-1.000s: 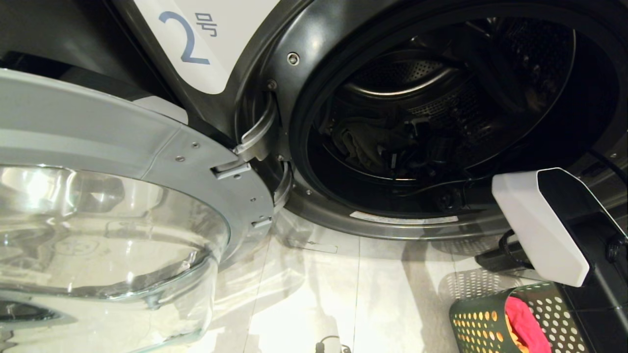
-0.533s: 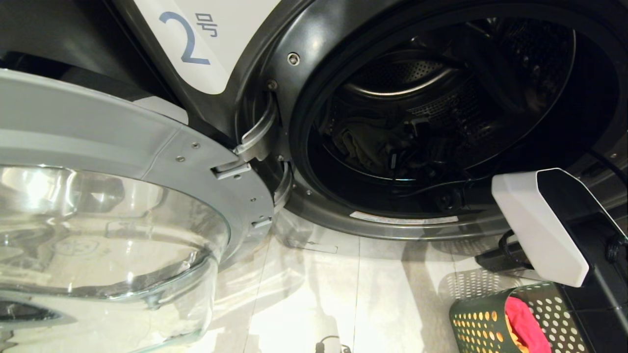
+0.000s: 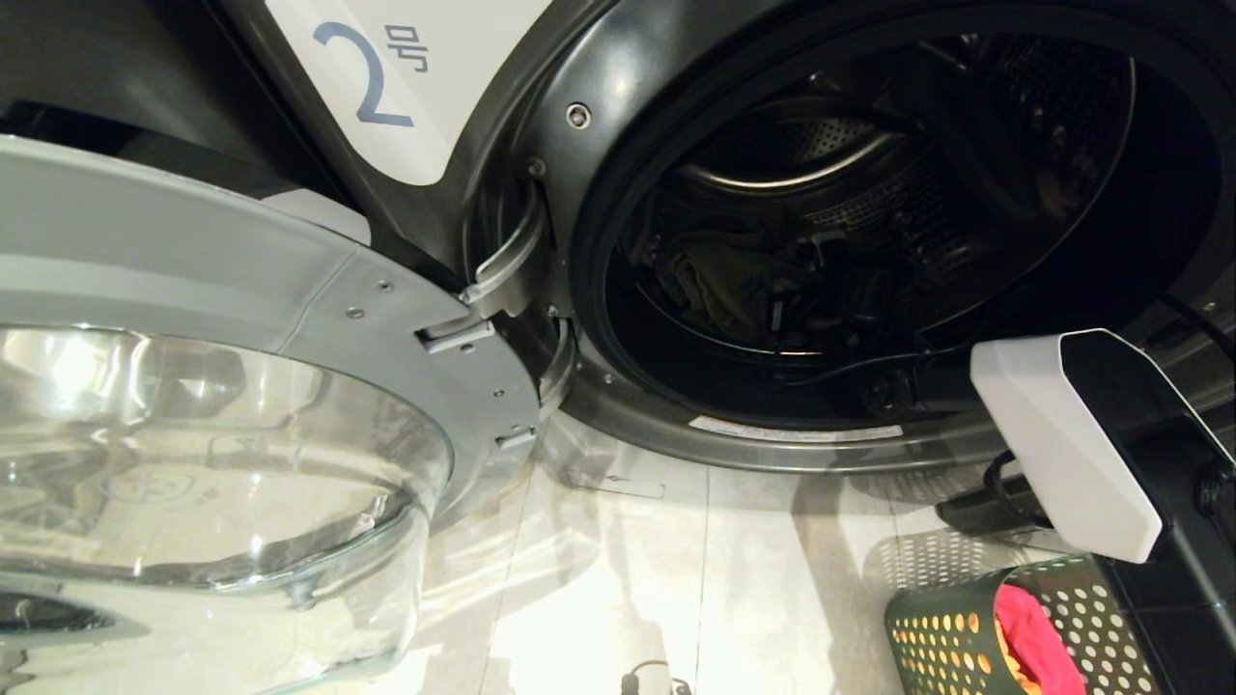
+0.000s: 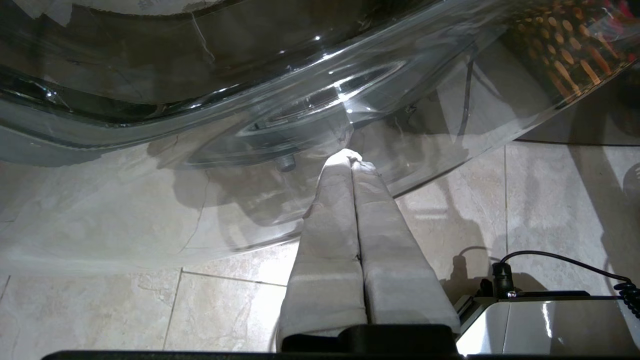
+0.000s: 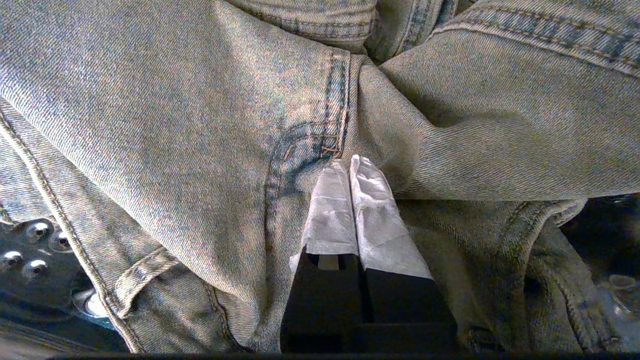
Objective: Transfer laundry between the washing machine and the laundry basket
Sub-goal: Pick a cloth and place it into the basket
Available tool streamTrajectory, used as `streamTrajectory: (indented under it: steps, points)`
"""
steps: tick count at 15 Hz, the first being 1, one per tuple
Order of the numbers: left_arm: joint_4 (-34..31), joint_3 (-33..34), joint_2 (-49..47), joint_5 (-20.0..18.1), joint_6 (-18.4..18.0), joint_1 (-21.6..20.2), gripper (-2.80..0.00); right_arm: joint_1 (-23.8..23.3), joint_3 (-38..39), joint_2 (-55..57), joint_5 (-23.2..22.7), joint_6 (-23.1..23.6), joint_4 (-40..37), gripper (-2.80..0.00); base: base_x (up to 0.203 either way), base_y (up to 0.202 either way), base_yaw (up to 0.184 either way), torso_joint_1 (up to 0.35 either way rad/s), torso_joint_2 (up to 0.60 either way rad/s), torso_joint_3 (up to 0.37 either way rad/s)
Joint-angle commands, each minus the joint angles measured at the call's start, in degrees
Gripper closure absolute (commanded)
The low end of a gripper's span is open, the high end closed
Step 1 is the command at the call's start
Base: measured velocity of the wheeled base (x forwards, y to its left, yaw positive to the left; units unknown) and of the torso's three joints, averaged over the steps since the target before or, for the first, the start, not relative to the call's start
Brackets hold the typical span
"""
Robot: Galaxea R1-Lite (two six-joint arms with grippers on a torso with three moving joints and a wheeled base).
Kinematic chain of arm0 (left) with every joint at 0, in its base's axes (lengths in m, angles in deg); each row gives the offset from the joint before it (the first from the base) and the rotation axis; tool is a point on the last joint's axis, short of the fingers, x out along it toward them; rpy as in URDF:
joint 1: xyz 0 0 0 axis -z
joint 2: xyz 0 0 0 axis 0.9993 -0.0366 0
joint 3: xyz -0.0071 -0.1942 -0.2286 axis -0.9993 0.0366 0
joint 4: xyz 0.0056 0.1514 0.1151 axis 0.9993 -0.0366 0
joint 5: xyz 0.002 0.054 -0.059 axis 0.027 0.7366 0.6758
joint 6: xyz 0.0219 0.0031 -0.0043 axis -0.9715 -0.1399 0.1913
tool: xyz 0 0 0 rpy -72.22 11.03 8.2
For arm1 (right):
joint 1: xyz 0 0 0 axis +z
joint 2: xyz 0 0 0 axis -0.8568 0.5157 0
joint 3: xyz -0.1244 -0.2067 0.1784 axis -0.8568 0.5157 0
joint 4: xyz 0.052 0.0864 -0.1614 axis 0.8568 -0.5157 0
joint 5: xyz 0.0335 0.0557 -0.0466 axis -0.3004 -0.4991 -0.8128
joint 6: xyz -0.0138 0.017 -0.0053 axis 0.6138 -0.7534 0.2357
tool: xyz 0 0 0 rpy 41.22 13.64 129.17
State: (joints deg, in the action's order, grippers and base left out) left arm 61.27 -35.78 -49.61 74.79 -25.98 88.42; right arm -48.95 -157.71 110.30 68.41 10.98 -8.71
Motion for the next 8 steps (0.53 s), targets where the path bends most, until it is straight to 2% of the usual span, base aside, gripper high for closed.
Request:
streamTrajectory:
  steps: [1, 8]
  points:
    - [0.0, 0.0, 0.0, 0.0, 0.0, 0.0, 0.00, -0.4, 0.0, 0.0, 0.0, 0.1, 0.3, 0.00, 0.000, 0.000, 0.000, 0.000, 0.00, 0.000]
    - [0.0, 0.0, 0.0, 0.0, 0.0, 0.0, 0.00, 0.7, 0.0, -3.2, -1.4, -1.5, 0.3, 0.00, 0.000, 0.000, 0.000, 0.000, 0.00, 0.000]
